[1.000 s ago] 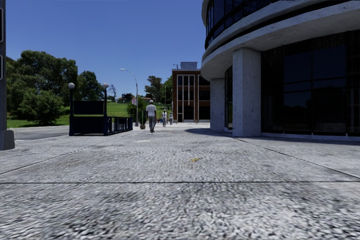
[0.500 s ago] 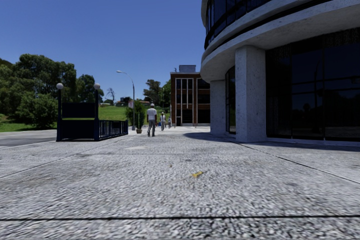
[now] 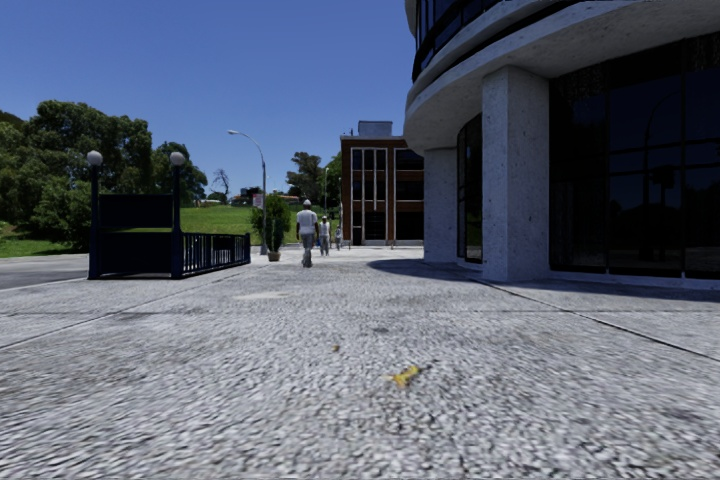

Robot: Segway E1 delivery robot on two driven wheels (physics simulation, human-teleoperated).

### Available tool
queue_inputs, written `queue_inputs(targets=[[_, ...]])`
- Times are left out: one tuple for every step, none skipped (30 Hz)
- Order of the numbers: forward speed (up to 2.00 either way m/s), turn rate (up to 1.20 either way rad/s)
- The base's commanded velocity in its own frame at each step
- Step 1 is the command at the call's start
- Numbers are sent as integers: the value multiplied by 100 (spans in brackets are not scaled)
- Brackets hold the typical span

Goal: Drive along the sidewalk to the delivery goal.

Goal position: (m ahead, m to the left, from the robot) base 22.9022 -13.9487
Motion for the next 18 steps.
queue_inputs(targets=[[152, 0], [152, 0], [152, 0], [152, 0], [200, 0], [200, 0], [200, 0], [200, 0], [200, 0], [200, 0], [200, 0], [200, 0], [200, 0], [200, 0], [200, 0], [200, 0], [200, 0], [200, 0]])
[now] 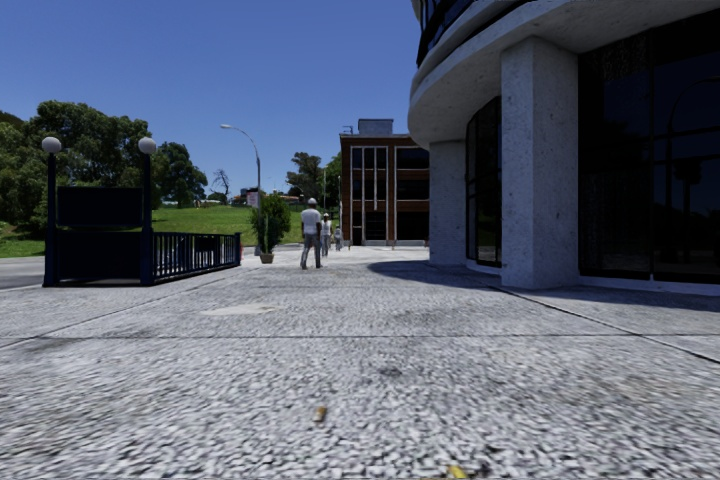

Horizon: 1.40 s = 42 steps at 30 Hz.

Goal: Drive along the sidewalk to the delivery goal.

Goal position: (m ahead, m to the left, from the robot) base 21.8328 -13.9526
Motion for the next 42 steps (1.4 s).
queue_inputs(targets=[[200, 0], [200, 0], [200, 0], [200, 0], [200, 0], [200, 0], [200, 0], [200, 0], [200, 0], [200, 0], [200, 0], [200, 0], [200, 0], [200, 0], [200, 0], [200, 0], [200, 0], [200, 0], [200, 0], [200, 0], [200, 0], [200, 0], [200, 0], [200, 0], [200, 0], [200, 0], [200, 0], [200, 0], [200, 0], [200, 0], [200, 0], [200, 0], [200, 0], [200, 0], [200, 0], [200, 0], [200, 0], [200, 0], [200, 0], [200, 0], [200, 0], [200, 0]])
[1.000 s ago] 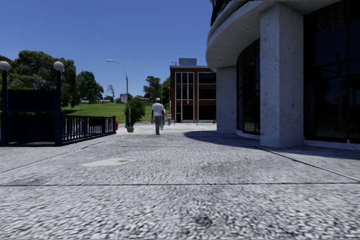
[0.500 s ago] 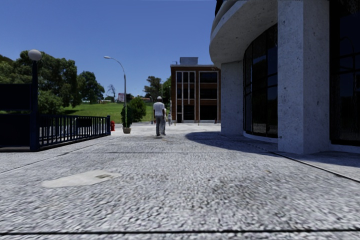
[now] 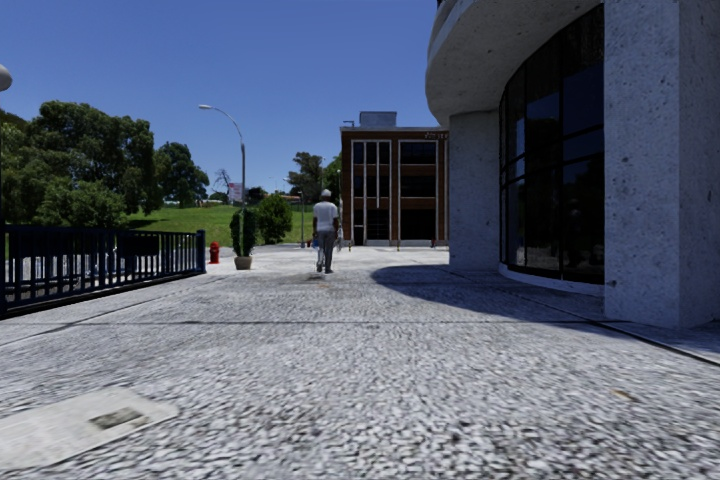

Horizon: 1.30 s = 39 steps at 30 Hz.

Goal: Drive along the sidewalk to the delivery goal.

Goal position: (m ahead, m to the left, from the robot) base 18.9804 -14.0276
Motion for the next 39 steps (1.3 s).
queue_inputs(targets=[[200, 0], [200, 0], [200, 0], [200, 0], [200, 0], [200, 0], [200, 0], [200, 0], [200, 0], [200, 0], [200, 0], [200, 0], [200, 0], [200, 0], [200, 0], [200, 0], [200, 0], [200, 0], [200, 0], [200, 0], [200, 0], [200, 0], [200, 0], [200, 0], [200, 0], [200, 0], [200, 0], [200, 0], [200, 0], [200, 0], [200, 0], [200, 0], [200, 0], [200, 0], [200, 0], [200, 0], [200, 0], [200, 0], [200, 0]])
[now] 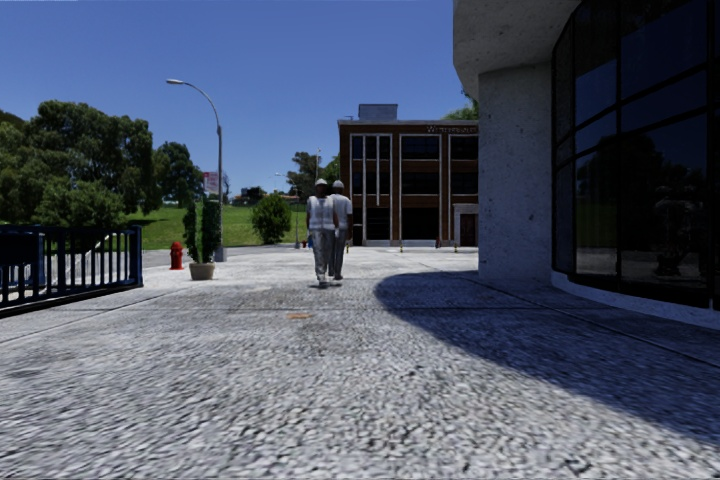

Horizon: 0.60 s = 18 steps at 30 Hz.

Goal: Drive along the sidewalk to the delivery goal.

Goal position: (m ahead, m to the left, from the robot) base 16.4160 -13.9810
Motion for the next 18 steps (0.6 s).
queue_inputs(targets=[[200, 0], [200, 0], [200, 22], [186, 45], [152, 61], [134, 68], [122, 71], [122, 71], [114, 72], [109, 73], [108, 73], [108, 73], [107, 73], [107, 73], [107, 75], [107, 76], [107, 76], [107, 76]])
